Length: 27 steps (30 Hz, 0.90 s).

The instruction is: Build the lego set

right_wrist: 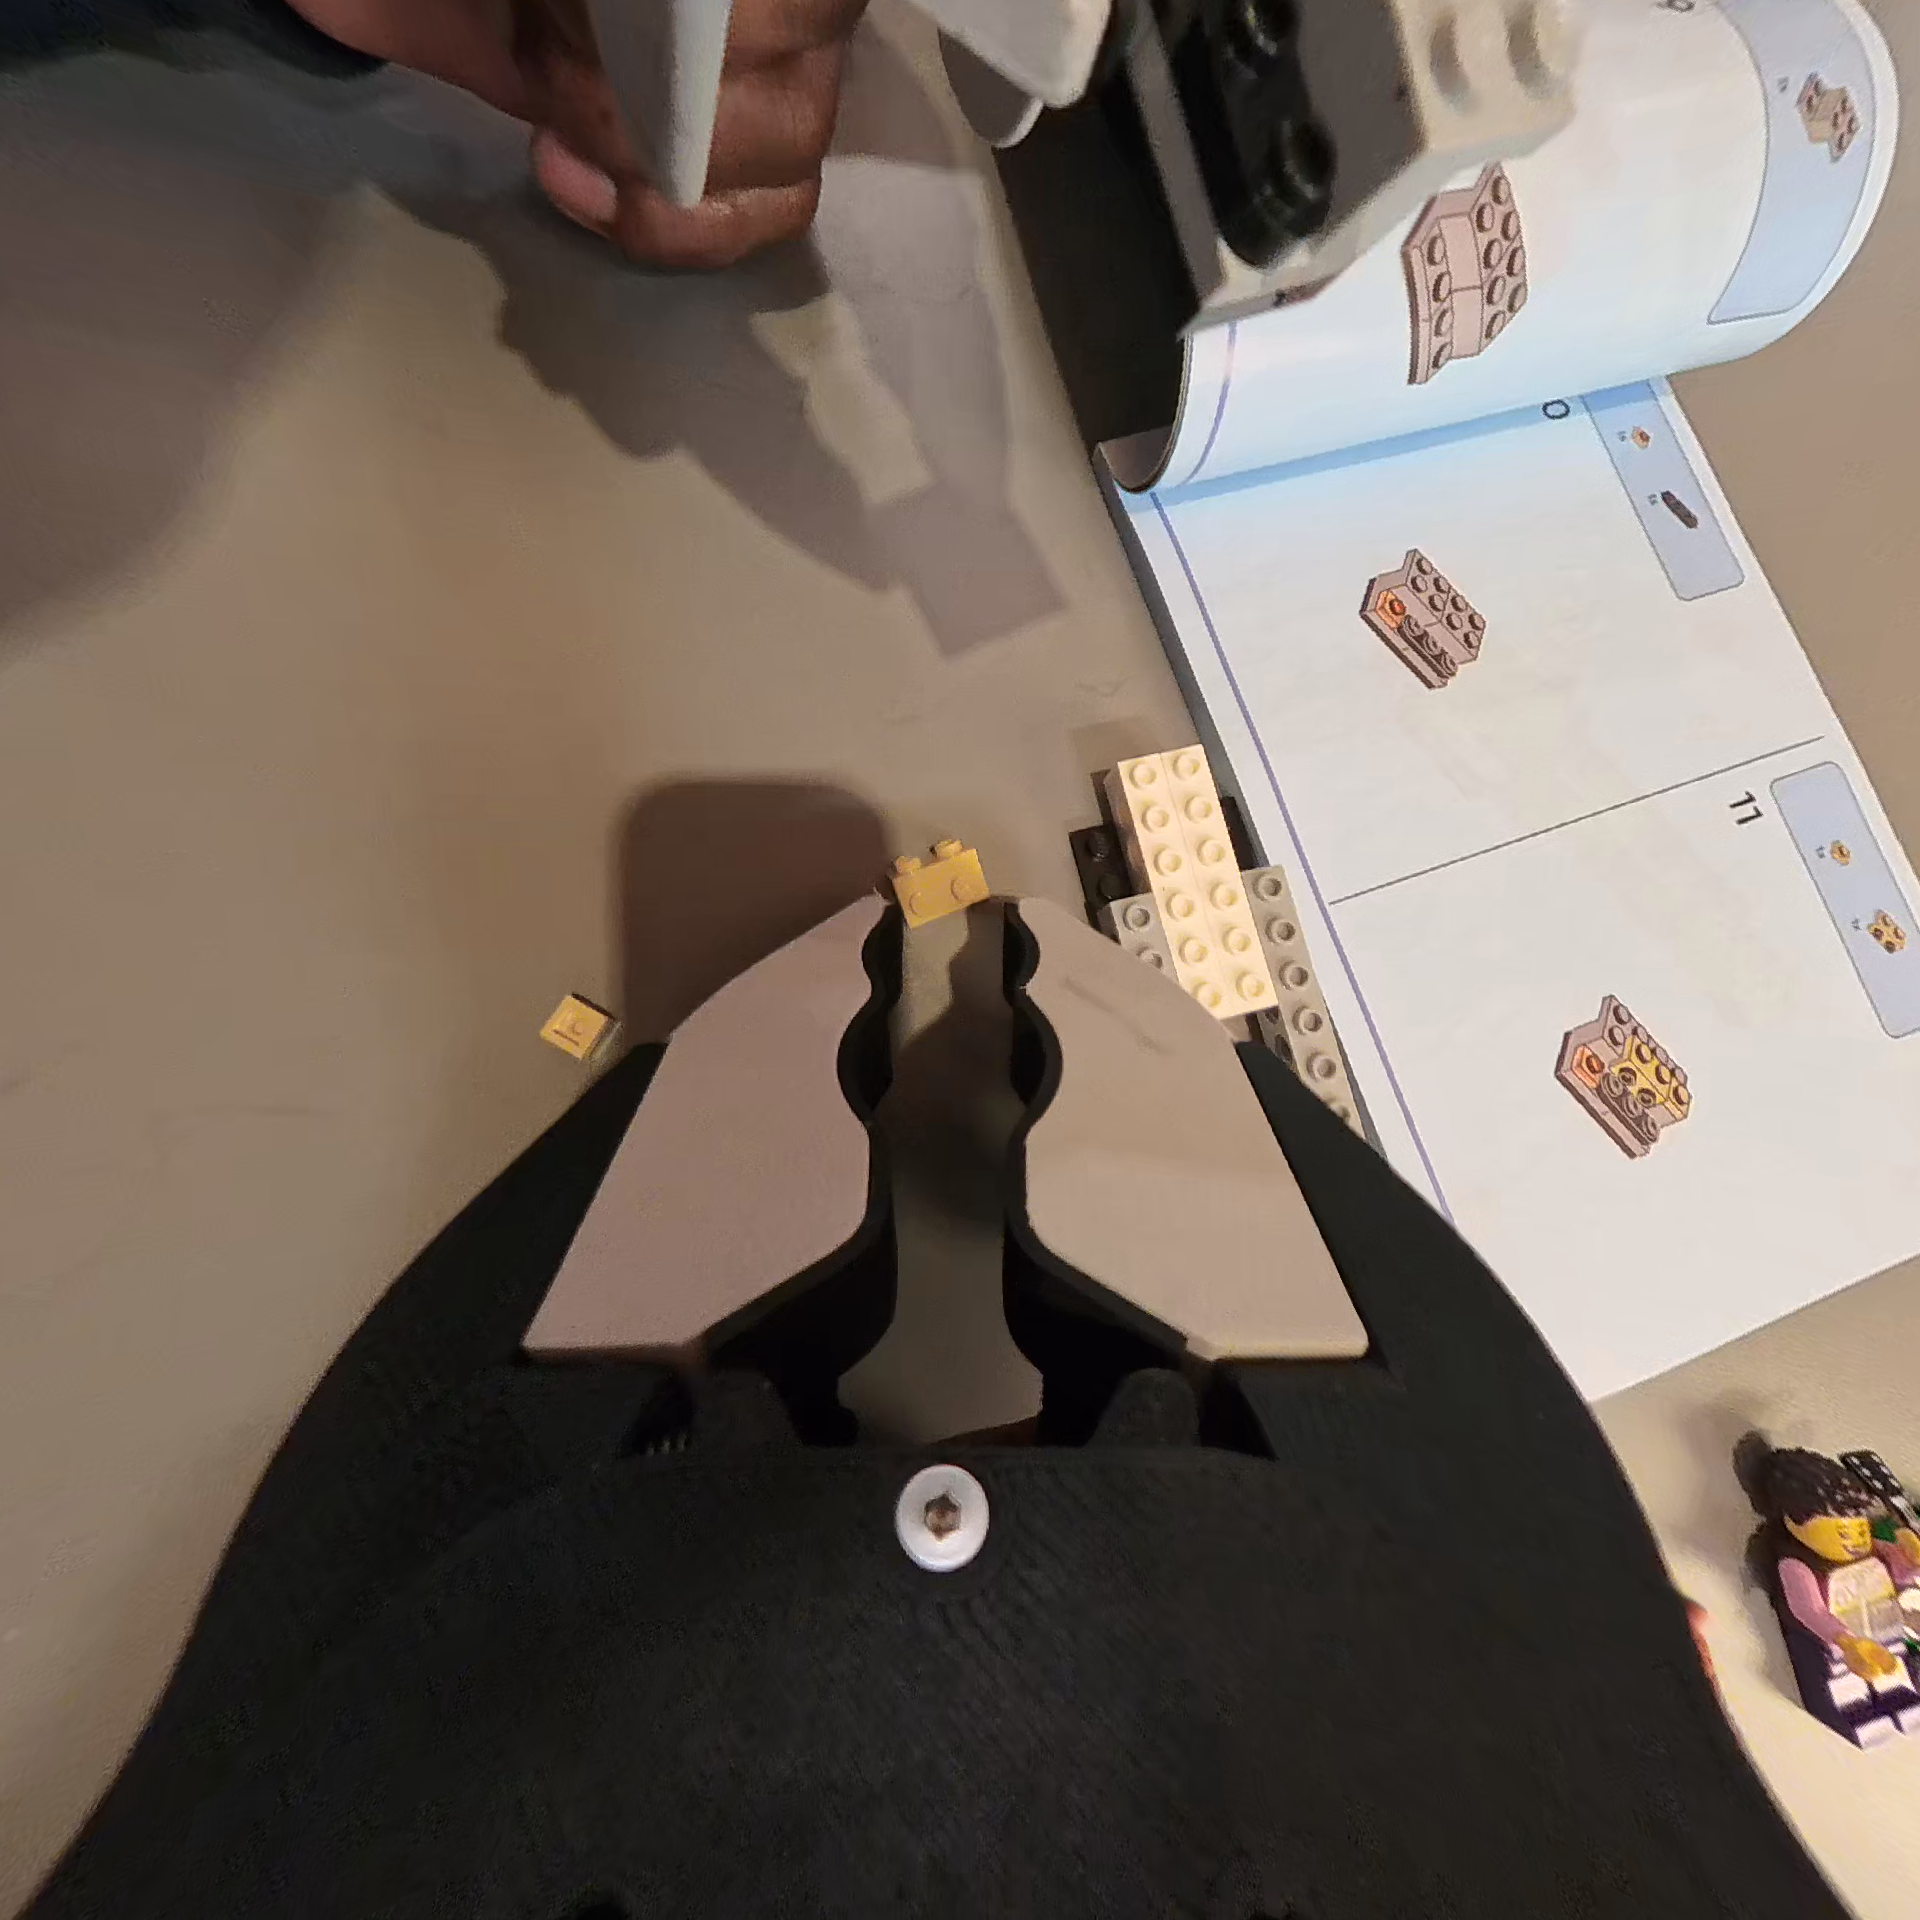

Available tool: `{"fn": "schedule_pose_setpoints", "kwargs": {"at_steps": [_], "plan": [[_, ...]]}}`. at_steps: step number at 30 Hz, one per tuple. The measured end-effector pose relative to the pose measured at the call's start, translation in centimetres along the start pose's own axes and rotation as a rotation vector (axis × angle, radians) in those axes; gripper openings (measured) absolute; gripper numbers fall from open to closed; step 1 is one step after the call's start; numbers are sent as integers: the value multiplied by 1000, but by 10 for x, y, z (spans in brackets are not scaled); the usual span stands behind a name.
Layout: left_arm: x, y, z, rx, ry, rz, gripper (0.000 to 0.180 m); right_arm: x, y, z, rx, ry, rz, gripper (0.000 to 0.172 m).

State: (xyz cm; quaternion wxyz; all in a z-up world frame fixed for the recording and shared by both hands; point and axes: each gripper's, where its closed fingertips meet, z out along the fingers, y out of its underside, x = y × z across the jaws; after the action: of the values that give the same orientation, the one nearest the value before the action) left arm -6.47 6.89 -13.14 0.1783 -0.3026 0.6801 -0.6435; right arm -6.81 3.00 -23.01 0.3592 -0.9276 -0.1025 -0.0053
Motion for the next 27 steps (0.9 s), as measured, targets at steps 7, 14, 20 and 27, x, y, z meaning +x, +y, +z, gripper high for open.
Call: {"fn": "schedule_pose_setpoints", "kwargs": {"at_steps": [7,14,20,27], "plan": [[-2,-1,-1,4,-8,2,17,-4,-1,3,-63,19,168,30],[-2,-1,-1,5,-13,11,17,-6,-6,4,-105,107,224,42],[-3,-2,-2,7,-17,12,17,-5,-4,6,-124,140,233,21],[-2,0,-2,-1,-10,8,17,-10,-5,5,-89,44,84,17]]}}
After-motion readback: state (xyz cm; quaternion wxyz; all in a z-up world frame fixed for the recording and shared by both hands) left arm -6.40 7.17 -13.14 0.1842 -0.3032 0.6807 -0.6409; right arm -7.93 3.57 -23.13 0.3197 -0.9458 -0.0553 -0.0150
